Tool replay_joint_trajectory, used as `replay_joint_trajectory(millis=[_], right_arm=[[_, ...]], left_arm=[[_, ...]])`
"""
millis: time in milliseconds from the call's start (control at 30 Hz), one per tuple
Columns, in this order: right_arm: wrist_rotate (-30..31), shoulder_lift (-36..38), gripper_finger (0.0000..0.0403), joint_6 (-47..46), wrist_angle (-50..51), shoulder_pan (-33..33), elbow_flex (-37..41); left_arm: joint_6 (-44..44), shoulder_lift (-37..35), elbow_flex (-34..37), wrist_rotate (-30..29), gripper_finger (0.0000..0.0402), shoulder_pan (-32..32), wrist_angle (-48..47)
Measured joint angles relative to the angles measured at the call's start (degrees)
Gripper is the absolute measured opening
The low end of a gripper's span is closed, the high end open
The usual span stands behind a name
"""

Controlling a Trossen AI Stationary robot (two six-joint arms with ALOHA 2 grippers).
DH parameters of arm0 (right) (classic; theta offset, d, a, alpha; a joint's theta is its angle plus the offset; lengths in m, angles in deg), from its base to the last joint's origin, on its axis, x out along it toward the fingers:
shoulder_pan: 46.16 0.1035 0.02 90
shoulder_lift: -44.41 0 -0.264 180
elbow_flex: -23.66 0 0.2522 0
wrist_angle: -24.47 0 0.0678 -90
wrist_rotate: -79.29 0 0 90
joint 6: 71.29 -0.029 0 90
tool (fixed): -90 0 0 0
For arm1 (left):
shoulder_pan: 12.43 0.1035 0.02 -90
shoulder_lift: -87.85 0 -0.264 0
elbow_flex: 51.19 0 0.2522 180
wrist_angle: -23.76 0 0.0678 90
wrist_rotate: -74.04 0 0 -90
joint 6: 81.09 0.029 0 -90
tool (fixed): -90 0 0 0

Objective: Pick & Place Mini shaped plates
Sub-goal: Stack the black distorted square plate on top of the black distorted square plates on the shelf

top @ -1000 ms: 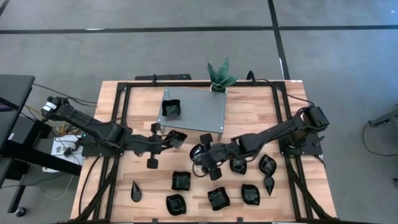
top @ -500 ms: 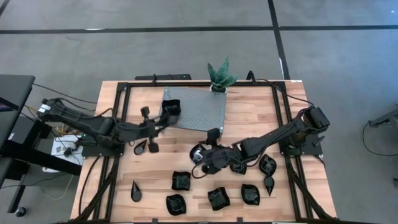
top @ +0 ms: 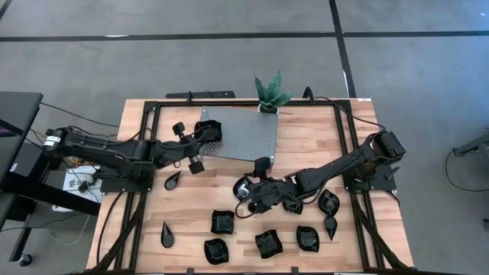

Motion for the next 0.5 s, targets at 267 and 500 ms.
replay_joint_trajectory(millis=[267,500], right_arm=[[-0.04,0.00,0.0203,-0.03,-0.35,-0.57,0.00],[-0.22,0.00,0.0205,-0.34,-0.38,-1.09,0.00]], left_arm=[[0.06,-0.07,0.18,0.01,0.0020,0.36,1.89],[0.00,0.48,0.18,0.01,0.0043,2.70,2.55]])
